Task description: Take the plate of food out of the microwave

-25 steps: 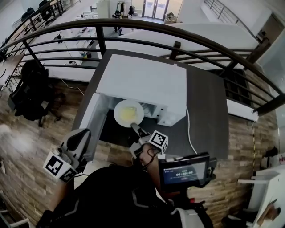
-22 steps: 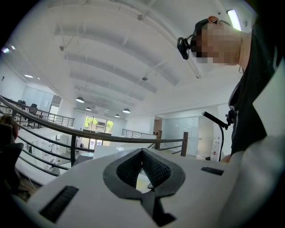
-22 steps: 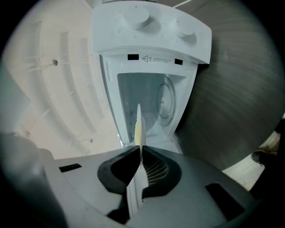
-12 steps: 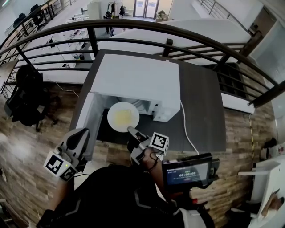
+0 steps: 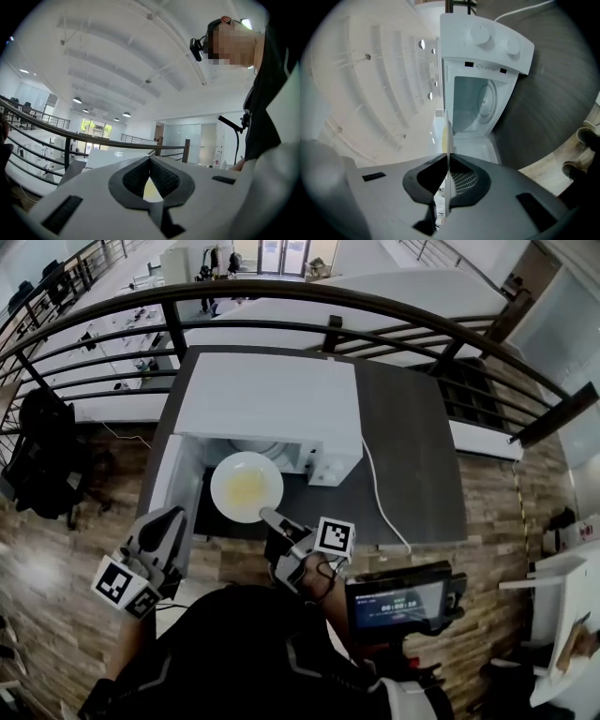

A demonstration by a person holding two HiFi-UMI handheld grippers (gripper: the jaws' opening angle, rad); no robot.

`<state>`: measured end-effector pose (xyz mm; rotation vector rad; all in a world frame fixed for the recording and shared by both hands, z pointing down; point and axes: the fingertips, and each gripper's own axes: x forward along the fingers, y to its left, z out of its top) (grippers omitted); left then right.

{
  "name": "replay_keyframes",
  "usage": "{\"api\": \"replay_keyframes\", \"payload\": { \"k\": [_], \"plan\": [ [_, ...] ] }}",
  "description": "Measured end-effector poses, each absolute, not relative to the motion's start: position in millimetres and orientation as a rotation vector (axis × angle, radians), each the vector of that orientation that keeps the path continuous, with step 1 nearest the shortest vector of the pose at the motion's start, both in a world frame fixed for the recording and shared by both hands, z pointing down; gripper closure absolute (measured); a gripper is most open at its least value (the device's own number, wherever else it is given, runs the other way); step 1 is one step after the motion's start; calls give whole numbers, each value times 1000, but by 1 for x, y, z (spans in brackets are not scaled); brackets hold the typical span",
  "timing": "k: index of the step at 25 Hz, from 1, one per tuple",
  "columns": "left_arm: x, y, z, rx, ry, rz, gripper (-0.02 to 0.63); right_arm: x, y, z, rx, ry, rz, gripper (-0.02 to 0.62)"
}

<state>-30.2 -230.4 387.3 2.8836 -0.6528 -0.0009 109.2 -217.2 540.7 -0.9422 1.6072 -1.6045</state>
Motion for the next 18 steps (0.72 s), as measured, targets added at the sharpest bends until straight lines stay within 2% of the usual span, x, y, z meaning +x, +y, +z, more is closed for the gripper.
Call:
{"api": "replay_keyframes", "payload": {
  "k": [18],
  "plan": [
    [-16, -252, 392, 2893, -608, -8, 603, 114, -215, 515, -900, 1622, -1538, 580]
  ]
}}
